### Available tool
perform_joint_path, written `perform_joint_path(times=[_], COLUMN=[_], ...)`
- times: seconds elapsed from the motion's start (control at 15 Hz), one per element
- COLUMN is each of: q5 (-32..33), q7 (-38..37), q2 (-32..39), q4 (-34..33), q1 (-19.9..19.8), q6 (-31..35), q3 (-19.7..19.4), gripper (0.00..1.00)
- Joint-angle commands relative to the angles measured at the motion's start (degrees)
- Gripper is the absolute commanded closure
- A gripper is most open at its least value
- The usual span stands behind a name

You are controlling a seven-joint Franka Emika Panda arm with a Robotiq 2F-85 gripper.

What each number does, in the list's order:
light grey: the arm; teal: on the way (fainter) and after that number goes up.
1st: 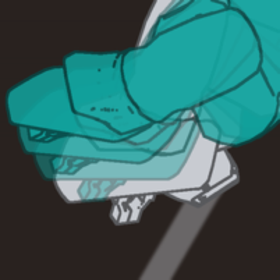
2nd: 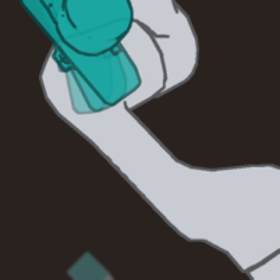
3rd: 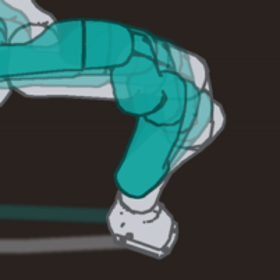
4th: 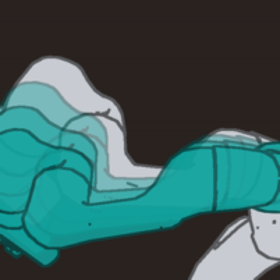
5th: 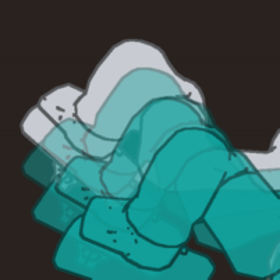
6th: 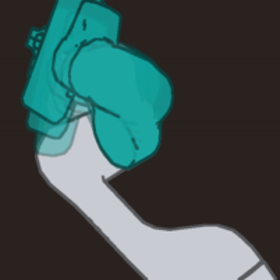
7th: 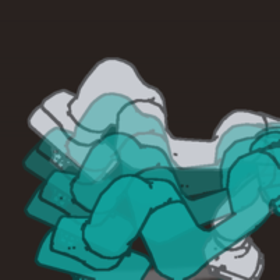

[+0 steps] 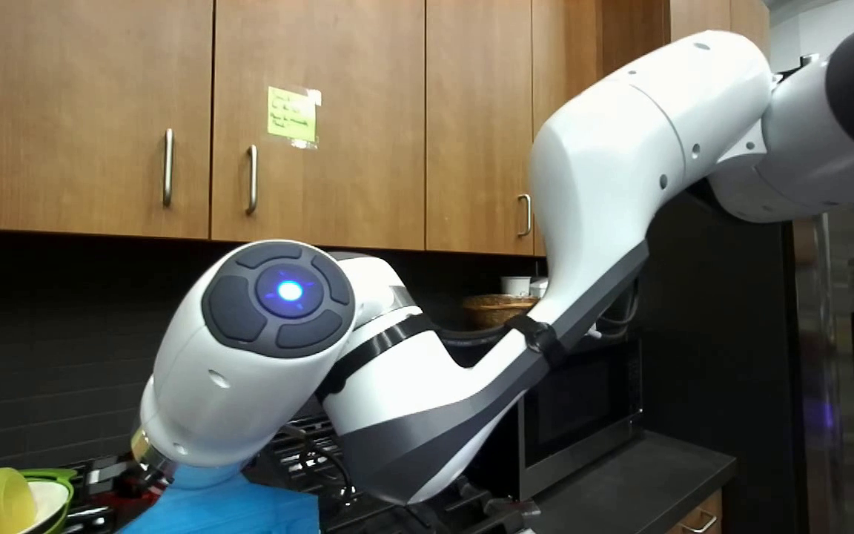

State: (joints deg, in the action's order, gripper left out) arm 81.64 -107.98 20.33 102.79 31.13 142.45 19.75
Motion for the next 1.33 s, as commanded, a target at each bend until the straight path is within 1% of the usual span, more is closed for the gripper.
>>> perform_joint_path(times=[0.0, 0.33, 0.93, 1.27], q5=[0.1, -0.3, 1.2, 2.9], q7=[1.5, 2.0, 1.1, 1.1], q2=[1.4, -0.1, -0.4, 0.7], q4=[-3.6, -6.0, -5.3, -6.1], q1=[0.3, 0.7, -0.8, -1.7], q6=[-1.0, -0.8, -0.2, -1.1], q3=[0.5, 0.5, -0.8, -2.2], gripper=[0.99, 0.99, 0.99, 0.99])
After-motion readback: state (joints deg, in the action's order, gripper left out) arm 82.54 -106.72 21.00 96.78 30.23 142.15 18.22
